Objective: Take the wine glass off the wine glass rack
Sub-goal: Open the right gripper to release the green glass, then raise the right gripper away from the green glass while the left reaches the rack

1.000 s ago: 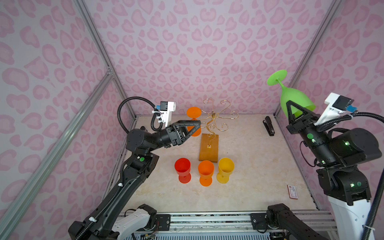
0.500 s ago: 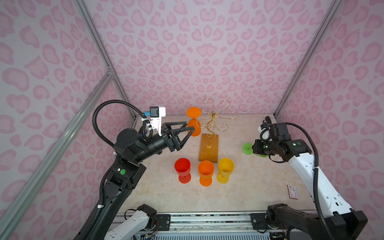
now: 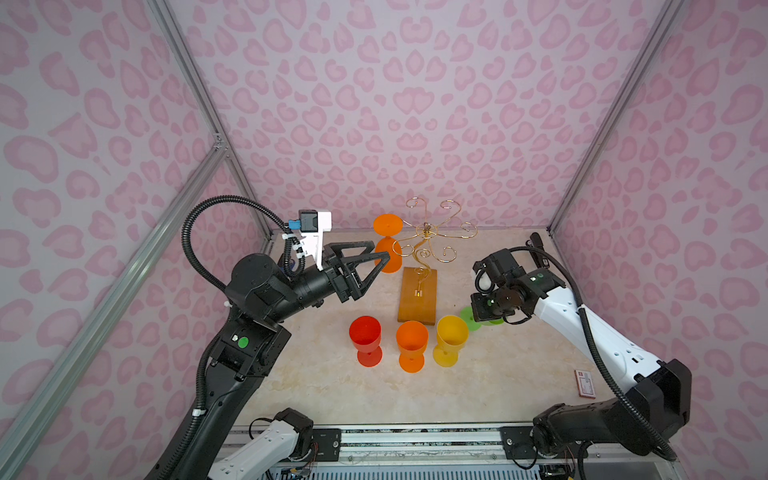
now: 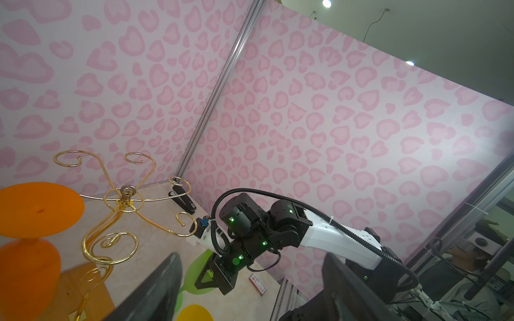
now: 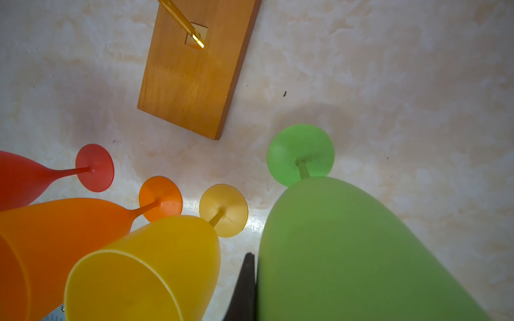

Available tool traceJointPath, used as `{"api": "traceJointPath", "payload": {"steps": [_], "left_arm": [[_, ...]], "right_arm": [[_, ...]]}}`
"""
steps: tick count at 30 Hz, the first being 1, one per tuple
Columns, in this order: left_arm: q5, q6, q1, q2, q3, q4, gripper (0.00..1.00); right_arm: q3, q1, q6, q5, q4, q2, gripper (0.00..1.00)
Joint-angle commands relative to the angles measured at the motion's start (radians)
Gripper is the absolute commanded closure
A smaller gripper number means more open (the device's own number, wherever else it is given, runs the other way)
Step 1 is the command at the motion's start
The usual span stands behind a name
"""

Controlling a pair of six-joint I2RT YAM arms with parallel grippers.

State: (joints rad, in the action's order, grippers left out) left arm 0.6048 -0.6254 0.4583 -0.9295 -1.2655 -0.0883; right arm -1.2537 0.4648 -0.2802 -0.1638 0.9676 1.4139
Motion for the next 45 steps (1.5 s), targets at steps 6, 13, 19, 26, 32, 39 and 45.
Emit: {"api": "traceJointPath", "payload": {"steps": [6, 13, 19, 26, 32, 39, 45], "left_arm": [[0.018, 0.013, -0.001, 0.004, 0.003, 0.008, 0.19], [0.020, 0.009, -0.001, 0.001, 0.002, 0.006, 0.19], [0.021, 0.009, -0.001, -0.001, 0.005, 0.005, 0.19], [0.013, 0.010, -0.001, 0.000, 0.003, -0.004, 0.19], [-0.043, 0.007, -0.003, -0.001, 0.007, -0.026, 0.19], [-0.147, -0.075, -0.064, -0.030, 0.012, -0.056, 0.20], [-0.087, -0.282, -0.251, -0.119, 0.055, -0.013, 0.24]], "right_arm": [[-0.049, 0.022, 0.024, 0.032, 0.079, 0.085, 1.00], [-0.054, 0.024, 0.018, 0.011, 0.058, 0.080, 0.88], [-0.054, 0.025, 0.013, -0.001, 0.046, 0.065, 0.68], [-0.058, 0.019, -0.012, 0.010, 0.004, -0.004, 0.58], [-0.016, -0.019, -0.053, 0.033, -0.096, -0.171, 0.57], [0.013, -0.175, -0.048, -0.013, -0.067, -0.330, 0.56], [0.076, -0.309, -0.073, -0.036, -0.145, -0.496, 0.56]]}}
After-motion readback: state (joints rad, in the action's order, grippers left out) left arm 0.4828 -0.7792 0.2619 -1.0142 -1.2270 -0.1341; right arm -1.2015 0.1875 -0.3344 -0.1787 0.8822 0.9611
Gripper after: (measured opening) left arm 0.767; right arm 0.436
